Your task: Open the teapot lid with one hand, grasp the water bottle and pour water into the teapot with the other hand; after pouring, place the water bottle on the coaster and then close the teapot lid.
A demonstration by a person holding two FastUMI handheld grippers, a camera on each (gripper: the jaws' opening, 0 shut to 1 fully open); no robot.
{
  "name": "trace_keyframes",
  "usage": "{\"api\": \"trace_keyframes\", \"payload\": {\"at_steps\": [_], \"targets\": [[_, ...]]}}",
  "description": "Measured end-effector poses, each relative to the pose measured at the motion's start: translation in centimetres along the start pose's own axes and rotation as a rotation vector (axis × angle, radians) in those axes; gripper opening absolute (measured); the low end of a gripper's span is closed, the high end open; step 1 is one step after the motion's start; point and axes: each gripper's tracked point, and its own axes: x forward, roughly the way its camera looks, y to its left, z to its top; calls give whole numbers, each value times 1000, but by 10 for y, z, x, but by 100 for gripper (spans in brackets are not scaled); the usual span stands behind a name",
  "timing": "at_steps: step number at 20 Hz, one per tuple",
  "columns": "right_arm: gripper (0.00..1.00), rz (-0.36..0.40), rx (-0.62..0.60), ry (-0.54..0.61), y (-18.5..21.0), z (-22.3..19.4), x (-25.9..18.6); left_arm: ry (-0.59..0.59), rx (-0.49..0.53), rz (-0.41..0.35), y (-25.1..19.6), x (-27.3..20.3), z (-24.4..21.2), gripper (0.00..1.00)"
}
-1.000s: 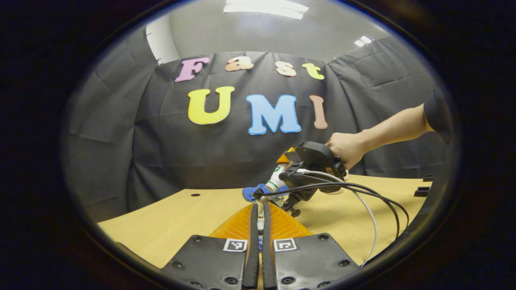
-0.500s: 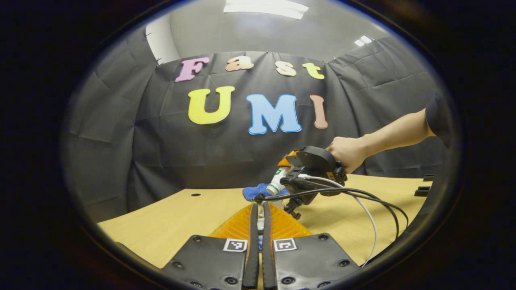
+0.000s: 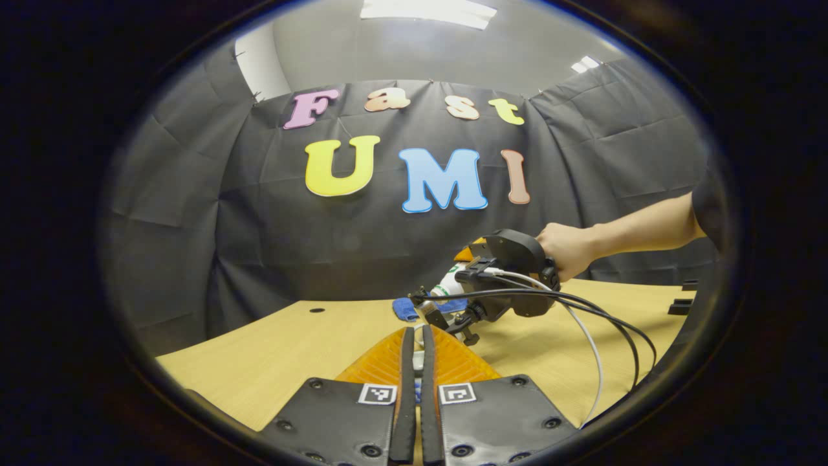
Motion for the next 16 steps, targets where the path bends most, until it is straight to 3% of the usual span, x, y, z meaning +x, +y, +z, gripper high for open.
{"api": "trace_keyframes", "payload": {"at_steps": [7,14,16], "targets": [[72,46,360,37,21,-3,-9,21,-36,-4,-1,1,-4,14],[73,115,916,42,29,-7,-25,4,-52,-20,-1,5,6,14],[73,157,1124,28,30,-7,-33,2,-70,-41,-1,43,23,14]]}}
